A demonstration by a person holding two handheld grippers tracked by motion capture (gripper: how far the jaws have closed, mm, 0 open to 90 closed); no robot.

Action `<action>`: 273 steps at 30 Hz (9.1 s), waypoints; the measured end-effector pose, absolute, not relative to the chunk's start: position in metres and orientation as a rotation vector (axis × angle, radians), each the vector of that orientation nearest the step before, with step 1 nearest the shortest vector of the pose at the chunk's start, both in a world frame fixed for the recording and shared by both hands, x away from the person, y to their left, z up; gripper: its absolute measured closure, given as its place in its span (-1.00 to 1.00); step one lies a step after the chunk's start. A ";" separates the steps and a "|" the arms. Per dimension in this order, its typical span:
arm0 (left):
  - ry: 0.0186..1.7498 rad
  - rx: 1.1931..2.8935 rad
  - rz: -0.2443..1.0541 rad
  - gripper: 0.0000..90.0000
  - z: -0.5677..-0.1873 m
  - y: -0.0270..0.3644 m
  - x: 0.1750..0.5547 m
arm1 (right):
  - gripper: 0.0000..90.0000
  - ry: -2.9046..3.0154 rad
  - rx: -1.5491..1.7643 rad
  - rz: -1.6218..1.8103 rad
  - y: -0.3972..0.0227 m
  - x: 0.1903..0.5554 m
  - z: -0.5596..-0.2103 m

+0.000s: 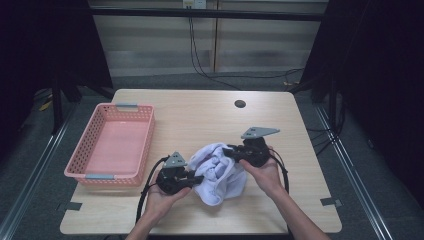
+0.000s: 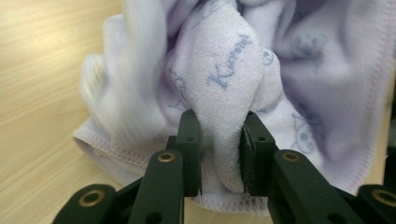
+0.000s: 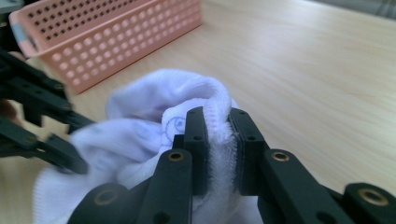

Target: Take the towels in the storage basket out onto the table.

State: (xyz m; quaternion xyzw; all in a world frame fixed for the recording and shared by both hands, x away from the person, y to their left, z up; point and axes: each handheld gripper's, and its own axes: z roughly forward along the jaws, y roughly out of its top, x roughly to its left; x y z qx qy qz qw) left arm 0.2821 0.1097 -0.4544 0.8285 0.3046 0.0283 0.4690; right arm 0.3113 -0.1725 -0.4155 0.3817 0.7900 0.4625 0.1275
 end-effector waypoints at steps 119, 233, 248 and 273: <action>0.810 2.209 -0.052 0.64 -0.491 0.139 0.275 | 0.42 2.404 1.147 1.273 -0.245 0.235 -0.456; 0.847 2.068 -0.117 0.91 -0.496 0.121 0.320 | 0.87 2.408 1.299 1.065 -0.293 0.269 -0.493; 0.915 1.993 -0.043 0.91 -0.490 0.112 0.363 | 0.87 2.240 1.409 0.968 -0.286 0.364 -0.492; 0.653 1.760 0.174 0.92 -0.281 0.134 0.362 | 0.87 1.884 1.190 1.480 -0.328 0.334 -0.272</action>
